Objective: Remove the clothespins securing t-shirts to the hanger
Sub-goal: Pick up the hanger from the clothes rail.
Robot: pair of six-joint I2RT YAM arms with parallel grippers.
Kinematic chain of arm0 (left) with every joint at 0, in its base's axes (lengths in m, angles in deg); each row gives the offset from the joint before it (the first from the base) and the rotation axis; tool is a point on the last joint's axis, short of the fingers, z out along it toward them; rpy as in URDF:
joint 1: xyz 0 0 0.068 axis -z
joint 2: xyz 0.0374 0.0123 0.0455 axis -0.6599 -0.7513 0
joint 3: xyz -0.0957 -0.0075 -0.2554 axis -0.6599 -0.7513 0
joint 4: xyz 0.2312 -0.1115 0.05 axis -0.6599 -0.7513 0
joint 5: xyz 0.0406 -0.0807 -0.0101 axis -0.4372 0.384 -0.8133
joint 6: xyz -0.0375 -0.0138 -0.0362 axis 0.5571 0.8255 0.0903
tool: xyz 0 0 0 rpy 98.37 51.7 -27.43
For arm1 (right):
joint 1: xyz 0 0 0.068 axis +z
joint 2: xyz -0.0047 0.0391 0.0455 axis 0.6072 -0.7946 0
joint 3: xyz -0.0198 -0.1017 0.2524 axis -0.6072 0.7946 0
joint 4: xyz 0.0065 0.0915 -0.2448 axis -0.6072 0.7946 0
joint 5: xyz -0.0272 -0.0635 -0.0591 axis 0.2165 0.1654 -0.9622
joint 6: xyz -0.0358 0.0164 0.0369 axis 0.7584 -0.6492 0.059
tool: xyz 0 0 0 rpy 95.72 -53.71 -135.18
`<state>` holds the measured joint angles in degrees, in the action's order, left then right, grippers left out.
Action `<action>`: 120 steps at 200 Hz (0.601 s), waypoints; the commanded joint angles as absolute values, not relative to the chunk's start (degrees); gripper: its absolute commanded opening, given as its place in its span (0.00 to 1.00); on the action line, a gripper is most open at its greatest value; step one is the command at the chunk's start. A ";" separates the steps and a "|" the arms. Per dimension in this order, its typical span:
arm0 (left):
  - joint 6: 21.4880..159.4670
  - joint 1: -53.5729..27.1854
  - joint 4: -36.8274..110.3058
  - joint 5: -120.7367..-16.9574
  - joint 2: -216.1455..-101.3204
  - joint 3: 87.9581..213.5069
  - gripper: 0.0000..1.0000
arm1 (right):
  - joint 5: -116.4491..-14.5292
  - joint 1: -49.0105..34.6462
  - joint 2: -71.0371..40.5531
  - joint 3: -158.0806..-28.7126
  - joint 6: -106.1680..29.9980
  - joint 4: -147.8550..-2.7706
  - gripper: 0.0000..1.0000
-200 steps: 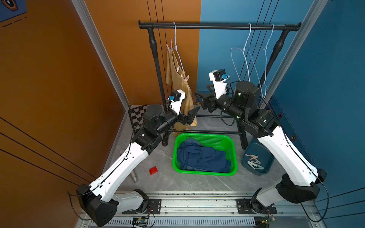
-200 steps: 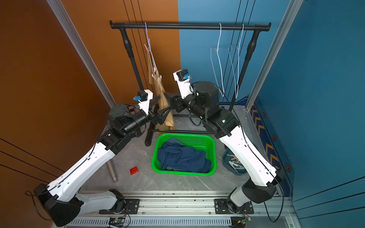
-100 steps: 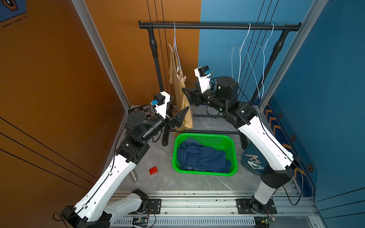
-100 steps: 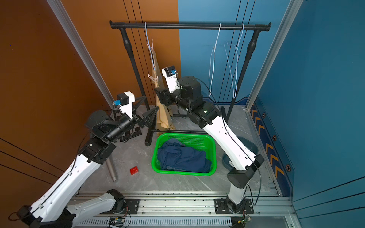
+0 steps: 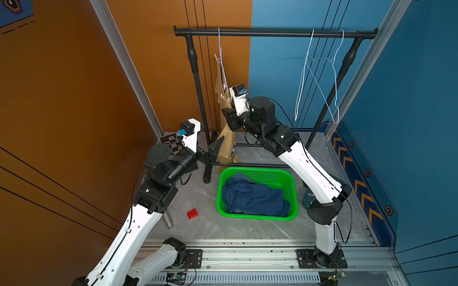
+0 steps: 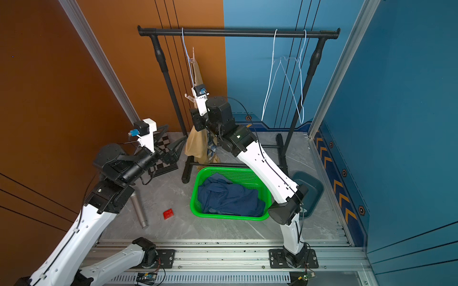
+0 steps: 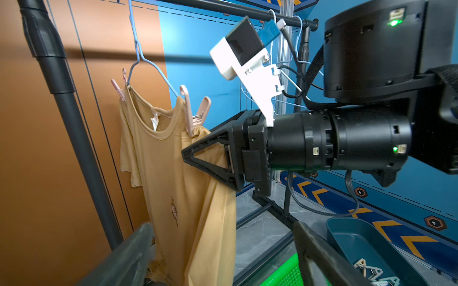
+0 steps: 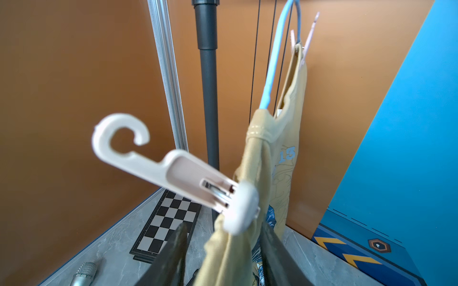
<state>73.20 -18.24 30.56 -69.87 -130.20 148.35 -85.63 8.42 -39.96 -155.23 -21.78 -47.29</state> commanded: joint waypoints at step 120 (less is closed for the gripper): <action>80.02 -24.32 39.62 -73.77 -144.60 166.90 0.91 | -84.20 5.43 -33.79 -150.79 -18.90 -49.87 0.22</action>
<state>78.97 -23.40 36.28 -73.35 -143.07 162.75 -85.48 5.88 -35.32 -151.18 -19.77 -48.41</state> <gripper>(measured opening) 0.905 0.248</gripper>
